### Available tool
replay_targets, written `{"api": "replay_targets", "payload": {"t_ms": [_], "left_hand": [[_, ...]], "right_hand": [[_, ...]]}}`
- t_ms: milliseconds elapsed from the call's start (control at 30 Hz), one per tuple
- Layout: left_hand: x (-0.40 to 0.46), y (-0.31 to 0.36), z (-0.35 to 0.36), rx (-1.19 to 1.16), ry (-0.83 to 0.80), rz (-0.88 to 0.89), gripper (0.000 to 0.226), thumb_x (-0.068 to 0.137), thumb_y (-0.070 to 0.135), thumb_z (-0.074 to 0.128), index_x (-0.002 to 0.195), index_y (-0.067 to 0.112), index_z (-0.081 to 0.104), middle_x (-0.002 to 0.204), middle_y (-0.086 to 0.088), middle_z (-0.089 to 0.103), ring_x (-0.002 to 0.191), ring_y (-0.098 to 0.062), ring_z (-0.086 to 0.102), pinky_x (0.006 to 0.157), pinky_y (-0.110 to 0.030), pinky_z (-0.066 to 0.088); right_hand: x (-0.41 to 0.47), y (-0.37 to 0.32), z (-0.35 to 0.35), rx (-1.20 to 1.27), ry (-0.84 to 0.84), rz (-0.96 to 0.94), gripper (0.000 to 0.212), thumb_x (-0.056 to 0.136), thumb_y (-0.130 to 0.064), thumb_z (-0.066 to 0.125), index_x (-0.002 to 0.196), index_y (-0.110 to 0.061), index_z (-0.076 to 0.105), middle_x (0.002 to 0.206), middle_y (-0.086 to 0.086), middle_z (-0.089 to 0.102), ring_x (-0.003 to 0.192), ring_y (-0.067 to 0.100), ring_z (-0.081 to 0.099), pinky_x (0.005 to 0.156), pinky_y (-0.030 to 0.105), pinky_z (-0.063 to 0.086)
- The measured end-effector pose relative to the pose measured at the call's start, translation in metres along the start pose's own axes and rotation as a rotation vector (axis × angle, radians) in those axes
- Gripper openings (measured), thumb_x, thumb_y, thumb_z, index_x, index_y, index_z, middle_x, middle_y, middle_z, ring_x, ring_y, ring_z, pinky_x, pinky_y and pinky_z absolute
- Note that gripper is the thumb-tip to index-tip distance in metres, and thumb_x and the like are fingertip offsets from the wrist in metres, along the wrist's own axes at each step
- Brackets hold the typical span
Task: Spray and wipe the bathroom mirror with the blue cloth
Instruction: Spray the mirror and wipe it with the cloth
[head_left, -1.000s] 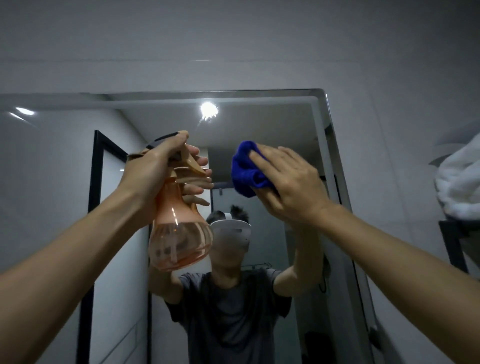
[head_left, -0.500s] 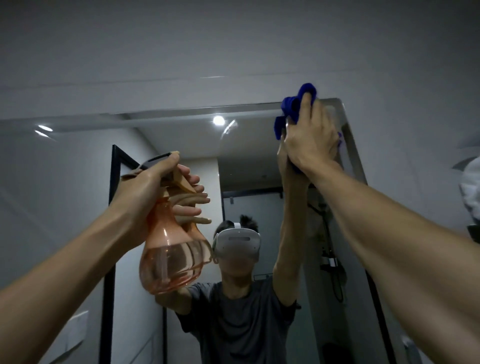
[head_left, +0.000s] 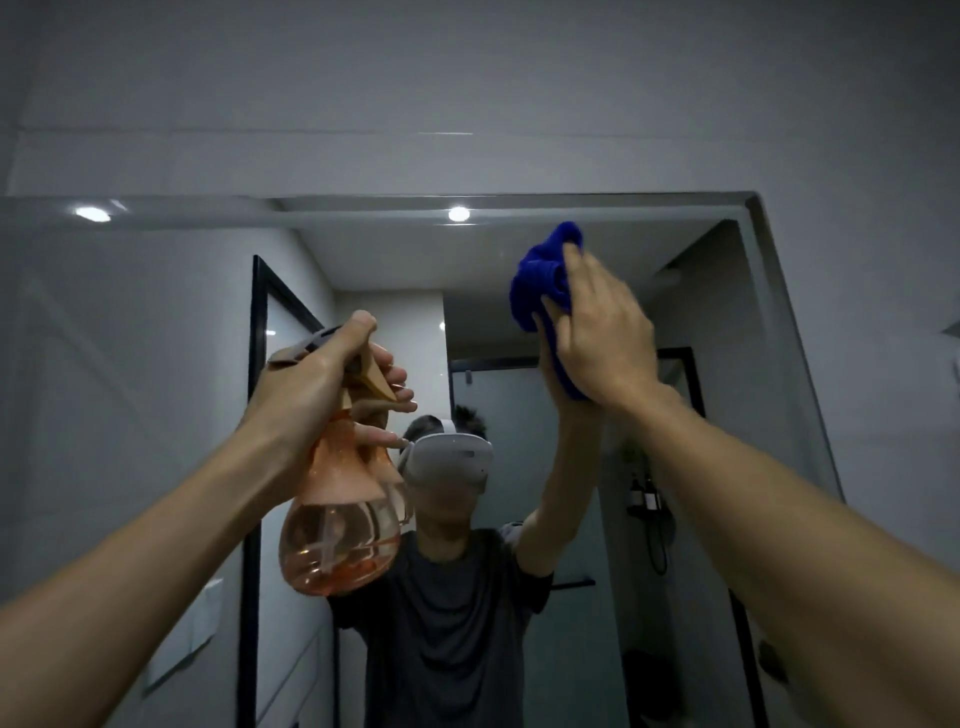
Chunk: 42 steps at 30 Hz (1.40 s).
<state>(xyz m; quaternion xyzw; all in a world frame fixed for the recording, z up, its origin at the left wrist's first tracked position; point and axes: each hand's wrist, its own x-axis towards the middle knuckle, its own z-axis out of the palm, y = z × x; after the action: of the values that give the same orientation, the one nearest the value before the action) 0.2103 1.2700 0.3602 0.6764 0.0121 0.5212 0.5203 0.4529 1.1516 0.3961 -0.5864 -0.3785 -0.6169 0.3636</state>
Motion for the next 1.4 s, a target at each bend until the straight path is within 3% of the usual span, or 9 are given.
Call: {"api": "replay_targets", "payload": {"t_ms": [167,333,533,667,800,1033,1200,1267,1400], "left_hand": [[-0.002,-0.003,-0.012,0.059,0.052,0.064,0.044,0.091,0.049,0.06,0.093,0.006,0.069,0.082,-0.011,0.077,0.078,-0.025,0.076,0.068,-0.044,0.061],[0.004,-0.006,-0.008,0.061,0.042,0.039,0.046,0.09,0.054,0.059,0.09,0.009,0.069,0.083,-0.013,0.074,0.077,-0.027,0.074,0.06,-0.037,0.058],[0.003,-0.008,-0.001,0.058,0.053,0.051,0.049,0.09,0.052,0.059,0.087,0.004,0.068,0.068,-0.011,0.071,0.052,-0.02,0.068,0.04,-0.025,0.05],[0.006,0.0,-0.007,0.051,0.025,0.079,0.044,0.091,0.05,0.057,0.091,0.007,0.067,0.076,-0.008,0.074,0.066,-0.018,0.074,0.057,-0.035,0.06],[0.008,0.012,-0.019,0.062,-0.023,0.1,0.046,0.092,0.051,0.054,0.099,0.008,0.067,0.087,-0.009,0.075,0.078,-0.021,0.075,0.054,-0.032,0.06],[0.006,0.016,-0.027,0.04,0.002,0.178,0.041,0.096,0.049,0.047,0.099,0.013,0.066,0.09,-0.006,0.075,0.085,-0.019,0.075,0.052,-0.028,0.058],[0.009,0.009,-0.017,0.033,-0.033,0.15,0.041,0.096,0.05,0.049,0.096,0.013,0.066,0.087,-0.005,0.074,0.084,-0.022,0.074,0.052,-0.029,0.058],[0.012,0.01,-0.012,0.004,-0.044,0.122,0.042,0.095,0.05,0.051,0.097,0.011,0.066,0.088,-0.008,0.074,0.083,-0.022,0.075,0.053,-0.029,0.059],[0.021,0.01,-0.008,0.011,-0.066,0.139,0.042,0.094,0.051,0.052,0.094,0.012,0.067,0.09,-0.009,0.074,0.087,-0.024,0.075,0.053,-0.029,0.057]], "right_hand": [[-0.021,0.042,-0.005,-0.074,0.117,0.137,0.058,0.099,-0.024,0.049,0.15,-0.007,0.028,0.144,0.017,0.046,0.127,0.036,0.048,0.107,0.051,0.04],[-0.019,0.059,-0.01,-0.151,0.073,0.095,0.056,0.099,-0.028,0.049,0.147,-0.004,0.033,0.141,0.019,0.047,0.126,0.037,0.048,0.107,0.051,0.038],[-0.009,0.068,-0.016,-0.327,0.038,0.067,0.053,0.097,-0.043,0.047,0.139,-0.012,0.043,0.141,0.017,0.044,0.121,0.038,0.043,0.096,0.051,0.036],[0.006,0.051,-0.007,-0.238,0.12,0.131,0.057,0.096,-0.044,0.039,0.139,-0.007,0.043,0.136,0.02,0.046,0.115,0.039,0.045,0.092,0.048,0.037],[0.043,-0.001,0.006,-0.163,0.137,0.231,0.063,0.098,-0.055,0.034,0.145,-0.014,0.039,0.142,0.017,0.044,0.123,0.036,0.042,0.099,0.046,0.032],[0.008,-0.088,0.033,-0.138,0.019,-0.289,0.065,0.092,-0.053,0.042,0.146,-0.017,0.039,0.145,0.012,0.042,0.122,0.032,0.042,0.096,0.043,0.036],[-0.033,-0.052,0.027,-0.141,-0.036,-0.733,0.063,0.091,-0.048,0.055,0.142,-0.011,0.049,0.138,0.013,0.054,0.11,0.033,0.052,0.085,0.043,0.042],[-0.021,-0.025,0.021,-0.143,0.001,-0.651,0.06,0.089,-0.044,0.058,0.138,-0.01,0.053,0.136,0.013,0.056,0.105,0.036,0.054,0.082,0.042,0.042],[0.033,0.026,0.004,-0.2,0.108,-0.181,0.061,0.091,-0.045,0.038,0.143,-0.013,0.044,0.141,0.014,0.048,0.113,0.041,0.048,0.09,0.048,0.041]]}}
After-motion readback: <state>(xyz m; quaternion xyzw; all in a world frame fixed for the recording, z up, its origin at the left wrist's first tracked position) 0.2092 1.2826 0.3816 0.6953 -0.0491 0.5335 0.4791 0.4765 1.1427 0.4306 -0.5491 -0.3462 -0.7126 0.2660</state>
